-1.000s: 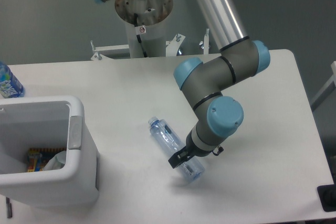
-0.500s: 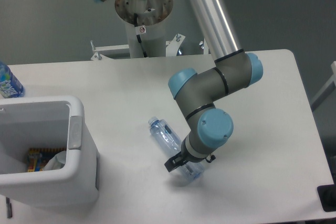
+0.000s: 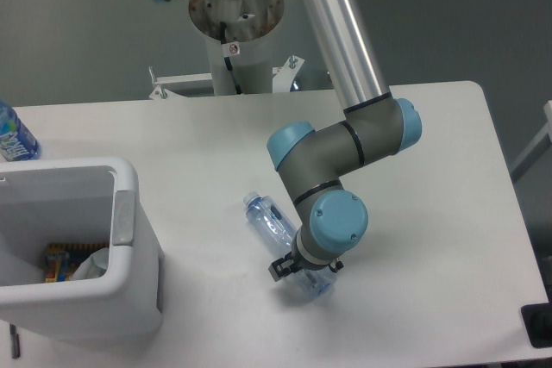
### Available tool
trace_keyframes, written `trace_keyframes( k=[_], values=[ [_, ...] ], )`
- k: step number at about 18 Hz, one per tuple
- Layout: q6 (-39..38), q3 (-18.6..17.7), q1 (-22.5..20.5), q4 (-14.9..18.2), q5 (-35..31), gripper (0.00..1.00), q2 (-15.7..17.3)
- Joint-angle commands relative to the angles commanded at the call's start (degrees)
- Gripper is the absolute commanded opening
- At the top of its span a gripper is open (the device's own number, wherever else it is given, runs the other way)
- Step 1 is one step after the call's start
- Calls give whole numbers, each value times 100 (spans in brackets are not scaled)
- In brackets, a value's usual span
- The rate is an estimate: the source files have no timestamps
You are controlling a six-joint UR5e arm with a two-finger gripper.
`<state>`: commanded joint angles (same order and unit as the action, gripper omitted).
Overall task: Place the trash in the trash can
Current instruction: 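Lower the gripper around the bottle's middle and close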
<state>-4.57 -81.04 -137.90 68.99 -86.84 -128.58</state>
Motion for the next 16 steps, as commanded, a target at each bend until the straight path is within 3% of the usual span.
trace_keyframes(
  k=[4,11,16],
  values=[
    [9,-9,-9,-9,0,78,17],
    [53,0,-9,18,-9,63,44],
    [53,0,-9,26,-9,59,70]
  ],
)
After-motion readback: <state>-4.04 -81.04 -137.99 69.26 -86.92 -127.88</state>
